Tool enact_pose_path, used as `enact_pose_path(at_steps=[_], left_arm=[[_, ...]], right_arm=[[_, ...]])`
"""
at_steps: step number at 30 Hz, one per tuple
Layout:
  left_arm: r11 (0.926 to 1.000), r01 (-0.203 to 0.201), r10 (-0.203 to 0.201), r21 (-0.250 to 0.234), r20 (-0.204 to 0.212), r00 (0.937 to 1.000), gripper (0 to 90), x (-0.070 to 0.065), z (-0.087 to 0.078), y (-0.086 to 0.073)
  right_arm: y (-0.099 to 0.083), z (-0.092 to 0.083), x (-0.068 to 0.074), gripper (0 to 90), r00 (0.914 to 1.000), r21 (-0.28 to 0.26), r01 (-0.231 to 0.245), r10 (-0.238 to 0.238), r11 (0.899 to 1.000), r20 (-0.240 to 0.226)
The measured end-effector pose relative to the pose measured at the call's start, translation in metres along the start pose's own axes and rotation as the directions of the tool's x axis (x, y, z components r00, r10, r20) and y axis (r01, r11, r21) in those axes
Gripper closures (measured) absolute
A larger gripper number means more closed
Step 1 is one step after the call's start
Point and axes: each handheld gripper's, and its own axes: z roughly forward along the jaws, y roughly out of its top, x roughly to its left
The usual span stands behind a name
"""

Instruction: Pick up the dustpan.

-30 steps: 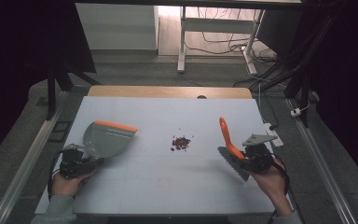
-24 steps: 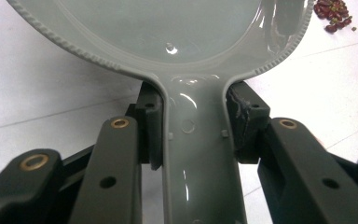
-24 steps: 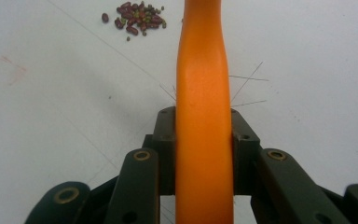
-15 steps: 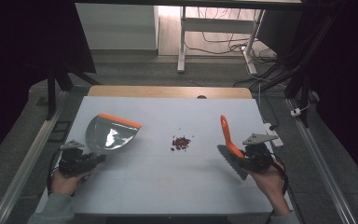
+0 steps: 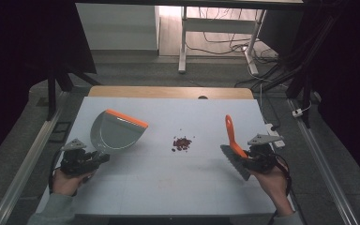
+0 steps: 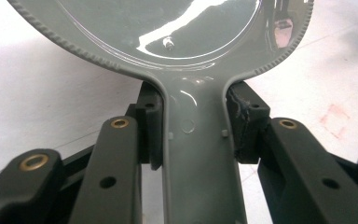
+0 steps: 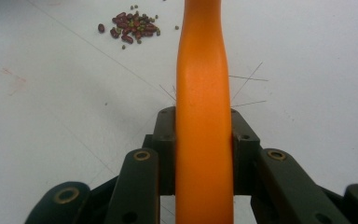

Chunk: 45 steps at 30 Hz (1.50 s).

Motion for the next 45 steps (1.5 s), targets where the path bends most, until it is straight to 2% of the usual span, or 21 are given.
enact_pose_path(at_steps=[4,8,16,19,23,28,31,36,42,45], left_arm=[[0.9997,-0.025,0.025,-0.005,0.018,0.9995,61.5,-0.004,-0.002,0.002],[0.9989,-0.044,0.045,-0.014,0.062,0.997,61.5,-0.006,-0.002,0.003],[0.9964,-0.083,0.084,-0.015,0.099,0.9915,61.5,-0.014,-0.003,0.006],[0.995,-0.098,0.099,-0.018,0.135,0.9858,61.5,-0.015,-0.003,0.006],[0.9907,-0.136,0.134,-0.001,0.16,0.978,61.5,-0.02,-0.001,0.007],[0.985,-0.169,0.161,0.034,0.167,0.9727,61.5,-0.028,0.004,0.008],[0.9823,-0.18,0.169,0.051,0.176,0.9698,61.5,-0.031,0.006,0.009],[0.9752,-0.207,0.188,0.077,0.207,0.9603,61.5,-0.036,0.011,0.009],[0.9682,-0.226,0.2,0.107,0.214,0.9562,61.5,-0.041,0.017,0.008],[0.9619,-0.24,0.206,0.131,0.227,0.9517,61.5,-0.044,0.021,0.009]], right_arm=[[0.002,-0.003,0.001,70.3,1.0,-0.016,0.005,-0.005,1.0,0.002],[0.002,-0.003,0.001,70.3,1.0,-0.018,0.002,-0.002,1.0,0.0],[0.001,-0.003,0.0,70.3,1.0,-0.015,0.008,-0.008,1.0,0.002],[0.001,-0.004,0.001,70.3,1.0,-0.02,0.007,-0.007,1.0,0.004],[0.002,-0.004,0.001,70.3,1.0,-0.019,0.007,-0.007,1.0,0.003],[0.001,-0.003,0.002,70.3,0.9999,-0.016,0.013,-0.013,1.0,0.003],[0.001,-0.003,0.001,70.3,0.9999,-0.015,0.013,-0.012,1.0,0.003],[0.001,-0.003,0.002,70.3,0.9998,-0.017,0.018,-0.018,1.0,0.001],[0.001,-0.002,0.003,70.3,0.9997,-0.012,0.024,-0.024,1.0,0.0],[0.001,-0.002,0.003,70.3,0.9997,-0.014,0.024,-0.024,1.0,0.002]])
